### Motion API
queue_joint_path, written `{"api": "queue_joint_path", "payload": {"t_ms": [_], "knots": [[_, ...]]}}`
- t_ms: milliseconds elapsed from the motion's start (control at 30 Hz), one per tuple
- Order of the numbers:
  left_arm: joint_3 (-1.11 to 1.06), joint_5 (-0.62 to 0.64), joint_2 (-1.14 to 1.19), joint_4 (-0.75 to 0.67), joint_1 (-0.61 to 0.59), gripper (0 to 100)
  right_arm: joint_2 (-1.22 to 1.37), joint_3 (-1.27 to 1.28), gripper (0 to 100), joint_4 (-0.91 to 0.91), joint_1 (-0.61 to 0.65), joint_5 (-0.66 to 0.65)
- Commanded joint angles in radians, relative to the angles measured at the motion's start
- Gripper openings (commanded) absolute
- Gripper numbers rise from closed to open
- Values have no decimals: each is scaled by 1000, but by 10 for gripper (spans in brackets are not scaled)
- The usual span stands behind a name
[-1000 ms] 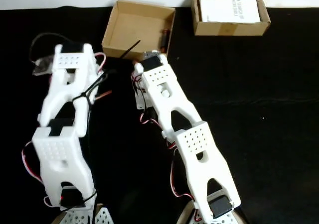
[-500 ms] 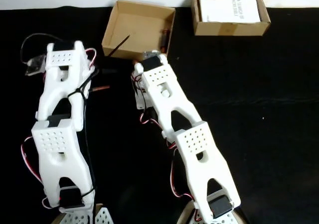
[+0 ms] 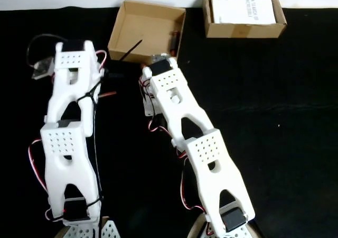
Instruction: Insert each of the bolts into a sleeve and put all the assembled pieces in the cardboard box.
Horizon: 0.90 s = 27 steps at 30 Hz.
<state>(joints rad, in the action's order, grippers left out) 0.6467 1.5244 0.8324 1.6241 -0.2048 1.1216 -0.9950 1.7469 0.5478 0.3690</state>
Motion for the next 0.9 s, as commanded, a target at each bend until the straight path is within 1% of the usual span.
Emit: {"api": "queue_joint_path", "payload": {"t_ms": [0, 67, 200, 300, 367, 433, 467, 500, 567, 700, 800, 867], "knots": [[38, 11, 24, -54, -44, 221, 38, 24, 8, 10, -35, 3], [38, 26, 44, -60, -58, 220, 38, 24, 8, 10, -35, 3], [38, 12, 62, -54, -62, 220, 38, 24, 8, 10, -35, 3], [38, -48, 59, -54, -62, 196, 38, 24, 8, 10, -35, 3], [38, -130, 59, -54, -64, 130, 38, 24, 8, 10, -35, 3], [38, -273, 65, -54, -77, 37, 38, 24, 8, 10, -35, 3], [35, -367, 67, -54, -88, 1, 38, 24, 8, 10, -35, 3], [35, -462, 67, -54, -96, 16, 38, 24, 8, 10, -35, 3], [36, -635, 62, -41, -107, 8, 38, 24, 8, 10, -35, 3], [79, -965, 48, 29, -94, 8, 38, 24, 8, 12, -35, 3], [162, -1134, 12, 126, -64, 8, 38, 24, 8, 13, -25, 9], [206, -1247, -47, 146, -36, 8, 27, 24, 8, 15, -19, 11]]}}
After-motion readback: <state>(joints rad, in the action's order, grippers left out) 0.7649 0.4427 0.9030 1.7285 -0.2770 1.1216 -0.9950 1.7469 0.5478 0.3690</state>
